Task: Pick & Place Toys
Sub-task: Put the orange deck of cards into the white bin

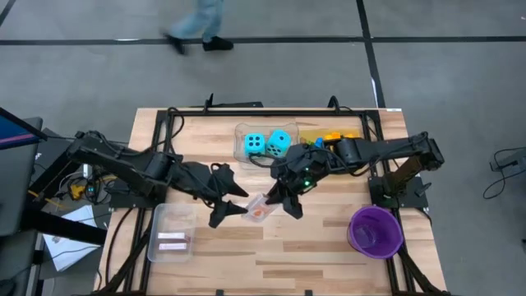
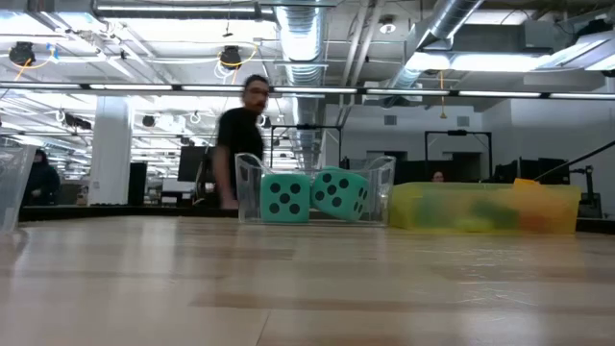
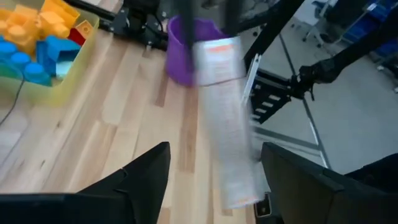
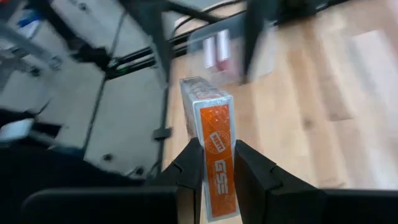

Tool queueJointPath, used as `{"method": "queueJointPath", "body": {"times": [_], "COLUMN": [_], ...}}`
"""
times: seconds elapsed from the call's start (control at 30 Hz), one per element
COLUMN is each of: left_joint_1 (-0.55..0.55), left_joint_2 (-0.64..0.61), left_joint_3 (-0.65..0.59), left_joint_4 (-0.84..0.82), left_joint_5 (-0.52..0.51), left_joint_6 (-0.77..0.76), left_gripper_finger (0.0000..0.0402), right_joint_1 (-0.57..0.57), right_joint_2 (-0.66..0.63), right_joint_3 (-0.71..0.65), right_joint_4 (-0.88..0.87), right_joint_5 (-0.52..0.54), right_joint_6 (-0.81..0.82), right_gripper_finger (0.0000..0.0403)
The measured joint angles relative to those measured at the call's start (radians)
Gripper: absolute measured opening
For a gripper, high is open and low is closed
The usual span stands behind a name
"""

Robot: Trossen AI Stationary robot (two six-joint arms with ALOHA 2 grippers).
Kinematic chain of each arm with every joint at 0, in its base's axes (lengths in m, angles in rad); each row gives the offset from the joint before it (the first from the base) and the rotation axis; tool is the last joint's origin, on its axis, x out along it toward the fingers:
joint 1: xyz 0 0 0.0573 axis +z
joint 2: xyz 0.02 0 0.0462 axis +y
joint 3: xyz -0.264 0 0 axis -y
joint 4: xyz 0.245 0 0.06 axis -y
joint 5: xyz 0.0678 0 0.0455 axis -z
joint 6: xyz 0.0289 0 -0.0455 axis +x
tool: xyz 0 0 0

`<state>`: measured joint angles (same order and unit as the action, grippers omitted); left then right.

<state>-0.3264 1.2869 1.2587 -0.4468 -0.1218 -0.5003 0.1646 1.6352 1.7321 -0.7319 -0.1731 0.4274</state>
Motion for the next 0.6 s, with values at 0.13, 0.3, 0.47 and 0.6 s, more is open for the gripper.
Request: {"method": "queueJointPath", "body": {"times": [0.13,0.3,0.47,0.6], "left_joint_1": [0.005,0.006,0.02,0.029], "left_joint_2": [-0.007,-0.015,0.005,0.031], "left_joint_3": [0.003,0.004,0.003,0.003], "left_joint_4": [0.006,0.016,0.02,0.052], "left_joint_5": [-0.001,-0.032,-0.045,-0.046], "left_joint_6": [-0.006,-0.028,-0.031,-0.032], "left_gripper_finger": [0.0246,0.0246,0.0238,0.0229], "right_joint_1": [-0.007,-0.008,-0.012,-0.014], "right_joint_2": [0.0,0.001,0.001,0.001], "right_joint_3": [0.0,0.0,0.0,0.0], "right_joint_4": [-0.011,-0.011,0.011,0.01], "right_joint_5": [0.019,0.012,0.018,0.015], "right_joint_6": [-0.005,-0.008,-0.008,-0.008], "right_gripper_finger": [0.0054,0.0054,0.0054,0.0054]}}
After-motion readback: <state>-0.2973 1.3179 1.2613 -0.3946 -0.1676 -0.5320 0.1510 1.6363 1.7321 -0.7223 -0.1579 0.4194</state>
